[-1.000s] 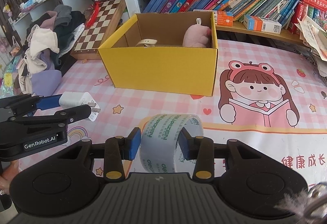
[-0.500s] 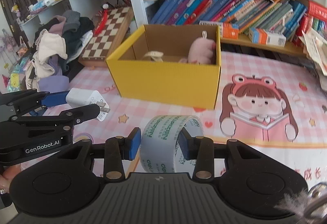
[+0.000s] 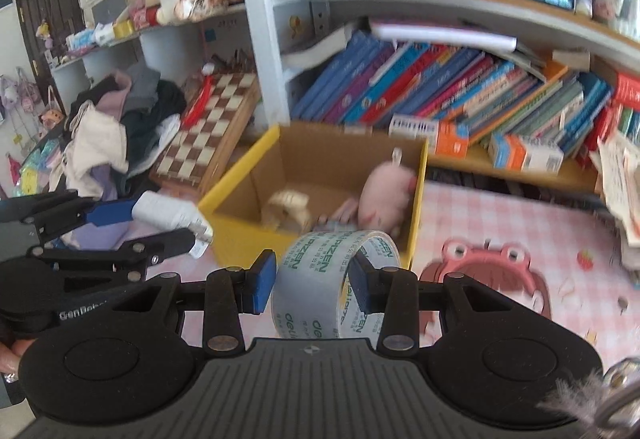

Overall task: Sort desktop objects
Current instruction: 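Carry the plug with the left gripper while the right gripper carries the tape over the box, then lower the tape into the box and open the right gripper while the left gripper lowers the plug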

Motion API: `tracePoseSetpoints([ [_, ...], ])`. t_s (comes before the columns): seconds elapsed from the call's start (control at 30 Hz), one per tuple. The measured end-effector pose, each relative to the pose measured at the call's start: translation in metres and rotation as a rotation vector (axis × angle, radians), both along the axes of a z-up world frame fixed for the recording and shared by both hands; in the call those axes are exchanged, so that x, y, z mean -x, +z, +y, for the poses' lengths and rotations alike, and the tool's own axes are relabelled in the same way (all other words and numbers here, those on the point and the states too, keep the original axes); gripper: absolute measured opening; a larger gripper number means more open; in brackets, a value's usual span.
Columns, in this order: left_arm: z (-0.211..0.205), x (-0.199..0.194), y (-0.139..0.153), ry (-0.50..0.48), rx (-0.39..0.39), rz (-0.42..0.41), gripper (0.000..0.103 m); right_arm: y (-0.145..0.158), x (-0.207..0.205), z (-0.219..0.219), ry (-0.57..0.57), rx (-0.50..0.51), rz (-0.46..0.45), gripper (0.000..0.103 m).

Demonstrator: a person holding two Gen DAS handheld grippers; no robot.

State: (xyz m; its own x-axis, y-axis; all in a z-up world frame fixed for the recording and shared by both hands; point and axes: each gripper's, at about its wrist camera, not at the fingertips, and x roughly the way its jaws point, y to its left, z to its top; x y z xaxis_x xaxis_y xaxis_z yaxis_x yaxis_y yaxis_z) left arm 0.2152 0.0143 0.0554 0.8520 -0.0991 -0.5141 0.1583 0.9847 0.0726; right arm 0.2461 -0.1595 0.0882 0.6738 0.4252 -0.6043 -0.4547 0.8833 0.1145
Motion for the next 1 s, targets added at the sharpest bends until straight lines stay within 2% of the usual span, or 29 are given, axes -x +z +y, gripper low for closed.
tracePoseSetpoints([
  [0.03,0.0,-0.005,0.002,0.002,-0.006,-0.006,0.05,0.003,-0.007,0.0,0.007,-0.008,0.0,0.019],
  [0.27,-0.003,-0.039,0.014,0.024,-0.026,-0.042,0.05,0.017,-0.05,0.006,0.035,-0.041,-0.02,0.01],
  [0.57,-0.013,-0.076,0.023,0.046,-0.044,-0.065,0.05,0.023,-0.101,0.017,0.083,-0.03,-0.029,0.009],
  [1.0,-0.031,-0.121,-0.014,0.071,-0.081,0.045,0.05,-0.015,-0.176,0.065,0.204,0.059,0.047,0.009],
])
